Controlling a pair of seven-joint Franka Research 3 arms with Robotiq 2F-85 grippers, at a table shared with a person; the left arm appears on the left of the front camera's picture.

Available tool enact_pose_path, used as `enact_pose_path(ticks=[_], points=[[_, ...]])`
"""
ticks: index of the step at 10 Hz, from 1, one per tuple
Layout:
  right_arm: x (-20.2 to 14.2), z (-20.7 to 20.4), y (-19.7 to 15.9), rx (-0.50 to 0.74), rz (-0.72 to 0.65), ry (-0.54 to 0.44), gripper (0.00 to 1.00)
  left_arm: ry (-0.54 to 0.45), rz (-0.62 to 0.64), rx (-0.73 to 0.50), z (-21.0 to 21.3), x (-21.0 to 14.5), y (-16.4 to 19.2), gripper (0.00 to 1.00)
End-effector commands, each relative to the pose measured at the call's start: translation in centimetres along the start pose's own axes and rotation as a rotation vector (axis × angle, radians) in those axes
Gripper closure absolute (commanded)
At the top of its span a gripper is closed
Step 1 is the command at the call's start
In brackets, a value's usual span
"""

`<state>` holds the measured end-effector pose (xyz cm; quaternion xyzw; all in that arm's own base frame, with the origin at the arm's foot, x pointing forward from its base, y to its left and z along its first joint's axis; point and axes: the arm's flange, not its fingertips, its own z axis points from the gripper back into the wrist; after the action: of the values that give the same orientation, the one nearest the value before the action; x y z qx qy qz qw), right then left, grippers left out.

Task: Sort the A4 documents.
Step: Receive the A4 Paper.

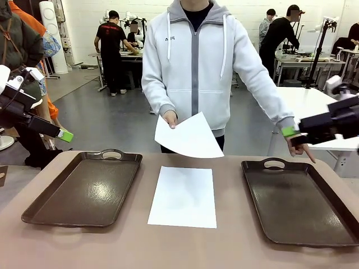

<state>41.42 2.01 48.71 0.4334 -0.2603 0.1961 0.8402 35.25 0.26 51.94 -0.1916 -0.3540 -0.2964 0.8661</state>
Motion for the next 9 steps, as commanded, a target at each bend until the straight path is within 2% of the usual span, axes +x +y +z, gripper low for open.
enact_pose_path(ticks=[1,3,5,9], points=[[3.8,-2.6,-2.6,0.105,-0.076,0.077,0.00,-0.002,-0.006,-0.010,-0.1,-0.1,0.2,0.00],[5.5,-6.8,-3.4,0.175,-0.165,0.183,0.00,-0.002,-0.006,-0.010,-0.1,-0.1,0.2,0.00],[6.6,-10.0,-4.6,0.232,-0.250,0.230,0.00,-0.002,-0.006,-0.010,-0.1,-0.1,0.2,0.00],[7.3,-13.8,-7.2,0.292,-0.427,0.193,0.00,-0.002,-0.006,-0.010,-0.1,-0.1,0.2,0.00]])
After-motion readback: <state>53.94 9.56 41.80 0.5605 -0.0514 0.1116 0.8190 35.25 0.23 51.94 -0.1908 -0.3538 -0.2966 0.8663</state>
